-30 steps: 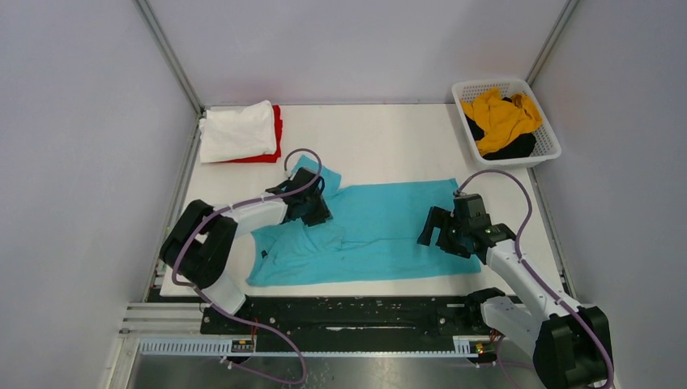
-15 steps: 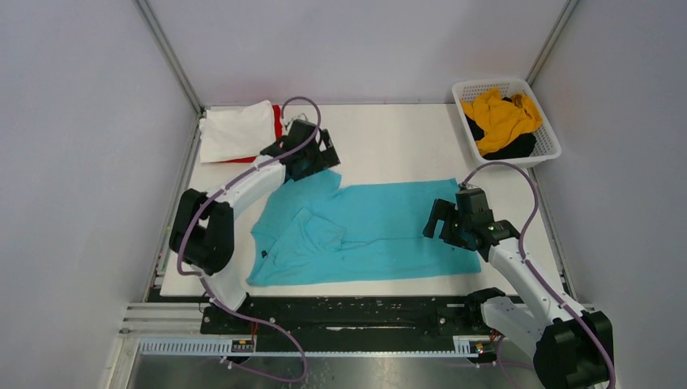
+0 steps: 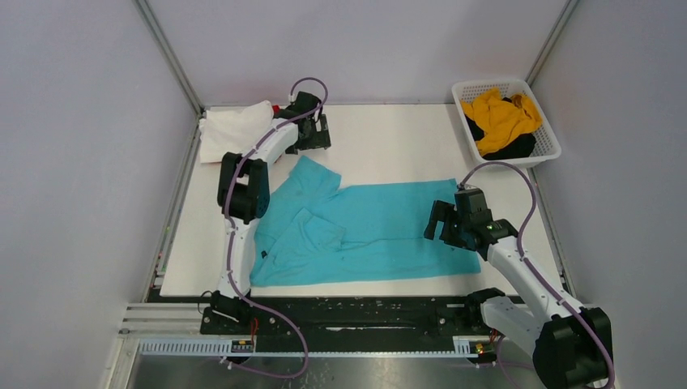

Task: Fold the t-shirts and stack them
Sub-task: Grab the side of the flattened tshirt furthest away from the robot with both arms

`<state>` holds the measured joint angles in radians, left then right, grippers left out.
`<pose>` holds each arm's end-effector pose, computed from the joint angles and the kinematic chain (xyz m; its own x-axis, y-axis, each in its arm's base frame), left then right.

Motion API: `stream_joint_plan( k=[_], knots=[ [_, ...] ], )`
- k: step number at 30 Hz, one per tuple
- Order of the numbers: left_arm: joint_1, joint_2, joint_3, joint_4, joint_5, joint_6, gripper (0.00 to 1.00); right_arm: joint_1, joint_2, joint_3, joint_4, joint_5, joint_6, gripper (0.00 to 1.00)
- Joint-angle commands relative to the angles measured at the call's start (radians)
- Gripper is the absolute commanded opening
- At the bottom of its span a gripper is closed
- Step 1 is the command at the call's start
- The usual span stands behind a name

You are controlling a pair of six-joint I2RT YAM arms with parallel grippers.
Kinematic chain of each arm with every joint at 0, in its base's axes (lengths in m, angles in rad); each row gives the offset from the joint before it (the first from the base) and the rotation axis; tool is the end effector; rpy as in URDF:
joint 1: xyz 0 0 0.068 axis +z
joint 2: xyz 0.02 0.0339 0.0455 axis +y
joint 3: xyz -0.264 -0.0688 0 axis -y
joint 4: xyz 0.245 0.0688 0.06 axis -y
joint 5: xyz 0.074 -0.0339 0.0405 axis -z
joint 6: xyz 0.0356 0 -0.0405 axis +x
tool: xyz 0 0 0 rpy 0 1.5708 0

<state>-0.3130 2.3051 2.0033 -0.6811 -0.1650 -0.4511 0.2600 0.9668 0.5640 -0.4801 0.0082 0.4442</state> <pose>0.4862 -0.1512 0.2031 -0.8071 -0.1908 -0.5587 -0.1498 0.9816 -0.1188 0.1823 0.0482 0.2053 -0.7825 0.2365 -0.5760 0.0933 0.9591 0.2671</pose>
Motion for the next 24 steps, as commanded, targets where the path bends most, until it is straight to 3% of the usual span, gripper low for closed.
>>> stream_joint_plan(
  k=[1, 8, 12, 15, 19, 24],
  knots=[
    [0.047, 0.103, 0.13, -0.068, 0.109, 0.034, 0.99, 0.004, -0.005, 0.037, 0.007, -0.001, -0.03, 0.99],
    [0.056, 0.137, 0.085, -0.064, 0.186, -0.005, 0.91, 0.004, -0.036, 0.031, -0.001, 0.02, -0.039, 1.0],
    [0.05, 0.094, 0.007, -0.056, 0.201, 0.006, 0.74, 0.004, -0.038, 0.031, 0.0, 0.023, -0.041, 0.99],
    [0.036, 0.061, -0.031, -0.065, 0.123, 0.034, 0.64, 0.004, -0.04, 0.029, -0.001, 0.026, -0.041, 0.99],
    [0.029, 0.068, -0.015, -0.093, 0.052, 0.045, 0.44, 0.004, -0.037, 0.029, -0.001, 0.031, -0.041, 1.0],
    [0.028, 0.146, 0.079, -0.15, 0.01, 0.076, 0.25, 0.005, -0.036, 0.027, 0.0, 0.052, -0.039, 0.99]
  ],
)
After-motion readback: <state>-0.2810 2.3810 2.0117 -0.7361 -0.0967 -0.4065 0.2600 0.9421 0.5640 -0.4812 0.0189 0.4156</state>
